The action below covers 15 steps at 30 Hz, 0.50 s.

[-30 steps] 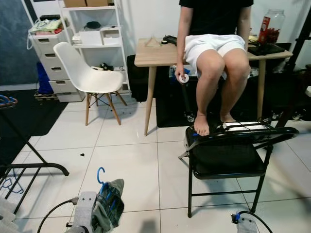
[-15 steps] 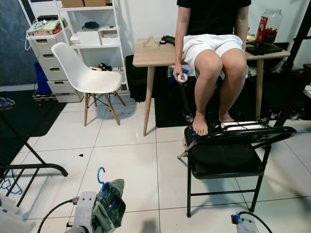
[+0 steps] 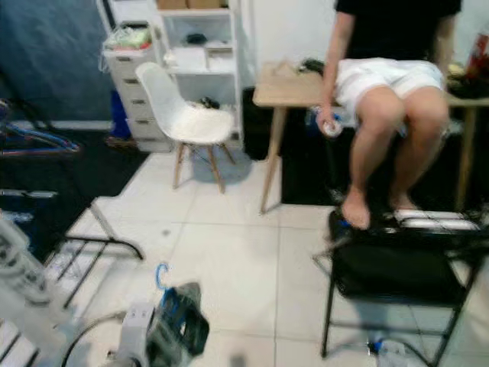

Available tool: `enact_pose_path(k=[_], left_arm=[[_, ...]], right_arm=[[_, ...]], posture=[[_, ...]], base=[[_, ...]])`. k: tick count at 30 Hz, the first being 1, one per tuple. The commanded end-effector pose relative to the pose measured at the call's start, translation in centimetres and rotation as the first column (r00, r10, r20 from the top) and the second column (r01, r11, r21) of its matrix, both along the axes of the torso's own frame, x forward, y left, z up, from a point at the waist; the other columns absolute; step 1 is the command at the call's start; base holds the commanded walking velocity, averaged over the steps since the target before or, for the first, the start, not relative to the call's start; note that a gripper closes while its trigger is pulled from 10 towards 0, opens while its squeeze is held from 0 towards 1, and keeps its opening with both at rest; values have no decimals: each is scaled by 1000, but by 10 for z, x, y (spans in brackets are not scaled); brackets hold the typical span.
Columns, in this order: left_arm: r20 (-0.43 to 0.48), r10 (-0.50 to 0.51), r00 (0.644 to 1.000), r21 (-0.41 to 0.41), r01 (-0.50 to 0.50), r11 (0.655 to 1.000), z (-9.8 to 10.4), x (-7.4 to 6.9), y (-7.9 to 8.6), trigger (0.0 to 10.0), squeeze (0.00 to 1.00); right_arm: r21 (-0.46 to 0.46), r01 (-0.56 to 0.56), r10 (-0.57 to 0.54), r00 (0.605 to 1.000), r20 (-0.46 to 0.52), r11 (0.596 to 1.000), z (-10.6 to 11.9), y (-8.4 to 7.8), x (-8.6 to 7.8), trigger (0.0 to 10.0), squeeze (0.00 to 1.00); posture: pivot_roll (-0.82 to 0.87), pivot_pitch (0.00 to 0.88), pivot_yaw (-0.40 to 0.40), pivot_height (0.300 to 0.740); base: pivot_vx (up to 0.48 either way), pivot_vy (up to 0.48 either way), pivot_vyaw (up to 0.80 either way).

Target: Hang hanger

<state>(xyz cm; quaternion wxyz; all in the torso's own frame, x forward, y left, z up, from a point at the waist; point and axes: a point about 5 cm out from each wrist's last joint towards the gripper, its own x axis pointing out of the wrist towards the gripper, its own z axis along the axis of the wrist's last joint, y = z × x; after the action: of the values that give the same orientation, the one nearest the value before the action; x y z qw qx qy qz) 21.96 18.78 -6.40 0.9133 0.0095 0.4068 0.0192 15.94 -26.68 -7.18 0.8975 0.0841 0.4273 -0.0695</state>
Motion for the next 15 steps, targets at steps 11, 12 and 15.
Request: enact_pose_path(k=[11, 12, 15], left_arm=[[97, 12, 995, -31, -9, 999, 13, 21, -9, 10000, 0], [106, 13, 994, -30, -10, 1000, 15, 23, -9, 10000, 0], [143, 6, 990, -21, -3, 1000, 21, 31, -9, 10000, 0]], right_arm=[[-6, -8, 8, 1000, -7, 1000, 0, -4, -4, 10000, 0], [-6, -8, 8, 1000, -7, 1000, 0, -4, -4, 10000, 0], [-8, -9, 9, 1000, -6, 1000, 0, -5, -3, 10000, 0]], posture=[[152, 0, 17, 740], [152, 0, 17, 740], [153, 0, 16, 740]], base=[[0, 0, 800], [0, 0, 800], [0, 0, 800]])
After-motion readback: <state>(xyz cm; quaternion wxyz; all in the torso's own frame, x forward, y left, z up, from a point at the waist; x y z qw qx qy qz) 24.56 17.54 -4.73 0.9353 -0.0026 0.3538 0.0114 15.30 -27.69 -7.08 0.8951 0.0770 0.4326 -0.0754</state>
